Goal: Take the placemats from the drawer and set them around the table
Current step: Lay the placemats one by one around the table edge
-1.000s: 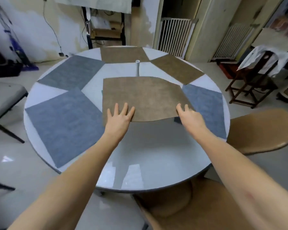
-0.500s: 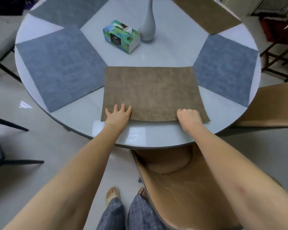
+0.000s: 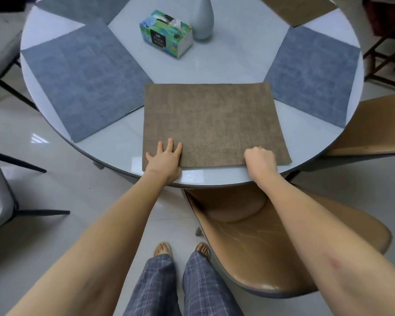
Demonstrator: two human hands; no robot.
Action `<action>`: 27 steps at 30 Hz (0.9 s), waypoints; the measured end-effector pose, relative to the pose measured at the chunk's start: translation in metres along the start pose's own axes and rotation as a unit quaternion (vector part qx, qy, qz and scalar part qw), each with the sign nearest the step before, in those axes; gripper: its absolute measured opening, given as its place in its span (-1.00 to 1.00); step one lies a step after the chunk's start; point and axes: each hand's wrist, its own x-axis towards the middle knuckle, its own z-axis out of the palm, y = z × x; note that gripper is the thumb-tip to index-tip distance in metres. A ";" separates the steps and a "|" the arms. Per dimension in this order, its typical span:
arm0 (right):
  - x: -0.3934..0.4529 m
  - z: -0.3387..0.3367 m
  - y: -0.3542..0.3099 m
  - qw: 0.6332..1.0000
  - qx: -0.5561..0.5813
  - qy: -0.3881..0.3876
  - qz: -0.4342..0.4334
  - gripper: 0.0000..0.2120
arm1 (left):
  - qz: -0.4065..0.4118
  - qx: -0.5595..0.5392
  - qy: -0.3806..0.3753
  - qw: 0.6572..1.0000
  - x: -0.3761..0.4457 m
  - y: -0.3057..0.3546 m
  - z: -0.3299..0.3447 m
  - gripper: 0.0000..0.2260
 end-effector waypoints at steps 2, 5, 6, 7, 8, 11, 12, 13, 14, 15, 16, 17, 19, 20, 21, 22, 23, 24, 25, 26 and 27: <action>-0.003 0.001 -0.003 1.000 -0.004 -0.006 0.003 -0.72 | 0.011 -0.012 0.007 1.000 -0.002 -0.002 0.001 -0.26; -0.007 0.001 -0.005 1.000 -0.003 -0.014 0.007 -0.72 | 0.021 -0.019 0.010 1.000 -0.004 -0.005 0.004 -0.17; -0.009 0.000 -0.005 1.000 -0.001 -0.017 0.008 -0.71 | 0.022 -0.019 0.012 0.999 -0.004 -0.005 0.006 -0.17; -0.010 0.000 -0.005 1.000 0.002 -0.020 0.010 -0.70 | 0.021 -0.020 0.014 0.999 -0.005 -0.004 0.007 -0.18; -0.011 0.000 -0.005 1.000 0.005 -0.021 0.011 -0.70 | 0.020 -0.023 0.016 0.999 -0.006 -0.004 0.008 -0.19; -0.016 0.002 -0.006 1.000 0.016 -0.019 0.014 -0.69 | 0.017 -0.031 0.020 0.999 -0.008 -0.003 0.010 -0.21; -0.017 0.003 -0.006 1.000 0.018 -0.020 0.015 -0.69 | 0.017 -0.032 0.021 0.999 -0.008 -0.002 0.011 -0.22; -0.018 0.003 -0.007 0.999 0.020 -0.023 0.016 -0.68 | 0.017 -0.033 0.023 0.999 -0.009 -0.002 0.011 -0.23; -0.019 0.004 -0.007 0.999 0.021 -0.025 0.017 -0.67 | 0.017 -0.034 0.024 0.999 -0.010 -0.002 0.012 -0.24; -0.020 0.005 -0.007 0.999 0.023 -0.026 0.019 -0.67 | 0.016 -0.035 0.025 0.999 -0.010 -0.002 0.014 -0.25; -0.021 0.005 -0.007 0.999 0.024 -0.028 0.020 -0.66 | 0.015 -0.036 0.026 0.999 -0.011 -0.001 0.015 -0.26; -0.022 0.006 -0.007 0.999 0.025 -0.031 0.019 -0.66 | 0.014 -0.038 0.028 0.999 -0.012 -0.001 0.017 -0.27; -0.024 0.008 -0.007 0.999 0.022 -0.036 0.012 -0.63 | 0.010 -0.042 0.032 0.999 -0.014 0.001 0.020 -0.29; -0.025 0.008 -0.008 0.999 0.019 -0.038 0.008 -0.62 | 0.008 -0.044 0.034 0.998 -0.014 0.001 0.022 -0.30; -0.025 0.009 -0.008 0.999 0.016 -0.040 0.003 -0.60 | 0.005 -0.045 0.033 0.998 -0.015 0.002 0.023 -0.31; -0.026 0.009 -0.008 0.999 0.011 -0.042 0.000 -0.59 | 0.002 -0.045 0.032 0.998 -0.015 0.003 0.025 -0.32; -0.026 0.009 -0.008 0.999 0.009 -0.044 -0.002 -0.57 | 0.000 -0.044 0.031 0.999 -0.015 0.004 0.027 -0.33; -0.026 0.009 -0.009 0.999 0.007 -0.045 -0.003 -0.55 | -0.001 -0.044 0.030 0.999 -0.016 0.004 0.029 -0.34; -0.026 0.009 -0.009 0.999 0.005 -0.045 -0.004 -0.53 | -0.001 -0.046 0.031 0.998 -0.016 0.004 0.030 -0.34; -0.026 0.010 -0.008 0.999 0.002 -0.044 -0.005 -0.52 | -0.001 -0.048 0.031 0.998 -0.015 0.004 0.032 -0.34; -0.025 0.010 -0.008 0.999 -0.001 -0.043 -0.005 -0.52 | 0.000 -0.050 0.032 0.998 -0.015 0.004 0.034 -0.35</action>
